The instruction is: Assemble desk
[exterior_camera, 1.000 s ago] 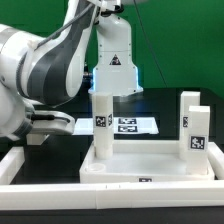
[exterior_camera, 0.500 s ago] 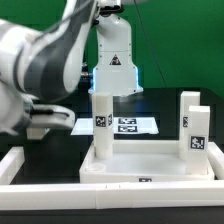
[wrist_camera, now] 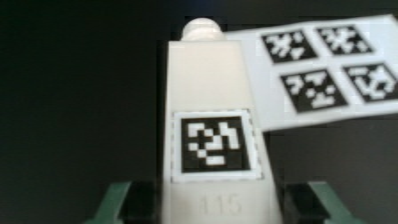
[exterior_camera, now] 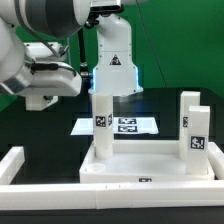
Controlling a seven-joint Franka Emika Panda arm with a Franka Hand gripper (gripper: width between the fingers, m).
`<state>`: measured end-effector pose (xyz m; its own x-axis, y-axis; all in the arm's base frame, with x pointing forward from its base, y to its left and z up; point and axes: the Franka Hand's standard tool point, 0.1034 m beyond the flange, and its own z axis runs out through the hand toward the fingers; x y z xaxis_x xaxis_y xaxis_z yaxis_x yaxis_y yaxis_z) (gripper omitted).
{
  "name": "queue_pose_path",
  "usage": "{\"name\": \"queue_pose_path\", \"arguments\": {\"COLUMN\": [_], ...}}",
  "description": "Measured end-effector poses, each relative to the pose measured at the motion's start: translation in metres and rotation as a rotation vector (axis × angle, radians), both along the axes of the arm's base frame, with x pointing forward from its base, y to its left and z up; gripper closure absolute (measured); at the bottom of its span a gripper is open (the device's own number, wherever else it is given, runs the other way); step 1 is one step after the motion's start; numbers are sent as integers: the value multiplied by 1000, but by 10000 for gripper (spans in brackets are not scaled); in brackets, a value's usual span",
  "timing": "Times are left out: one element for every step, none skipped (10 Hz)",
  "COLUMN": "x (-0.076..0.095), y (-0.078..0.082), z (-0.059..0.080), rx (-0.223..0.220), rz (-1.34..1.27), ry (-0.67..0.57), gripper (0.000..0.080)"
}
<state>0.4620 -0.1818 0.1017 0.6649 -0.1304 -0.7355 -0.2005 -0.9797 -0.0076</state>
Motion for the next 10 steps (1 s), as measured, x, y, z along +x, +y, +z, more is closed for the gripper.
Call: {"name": "queue_pose_path", "arguments": {"x": [2,6,12,28,42,67,88,110,111,102], "y": [-1,-2,0,5,10,17,26,34,32,30], "z": [1,-1,3,19,34,53,67,78,73,70], "rx": [-11,-28,-39,-45,-54,-75,-100,-114,-124,-127], "rz": [5,14,24,36,26,24,46,82,88,78], "ry": [-62,-132,-183,-243,-287,-372,-437,-535,-614,-641], "gripper": [512,512,512,512,512,512,512,512,512,512]}}
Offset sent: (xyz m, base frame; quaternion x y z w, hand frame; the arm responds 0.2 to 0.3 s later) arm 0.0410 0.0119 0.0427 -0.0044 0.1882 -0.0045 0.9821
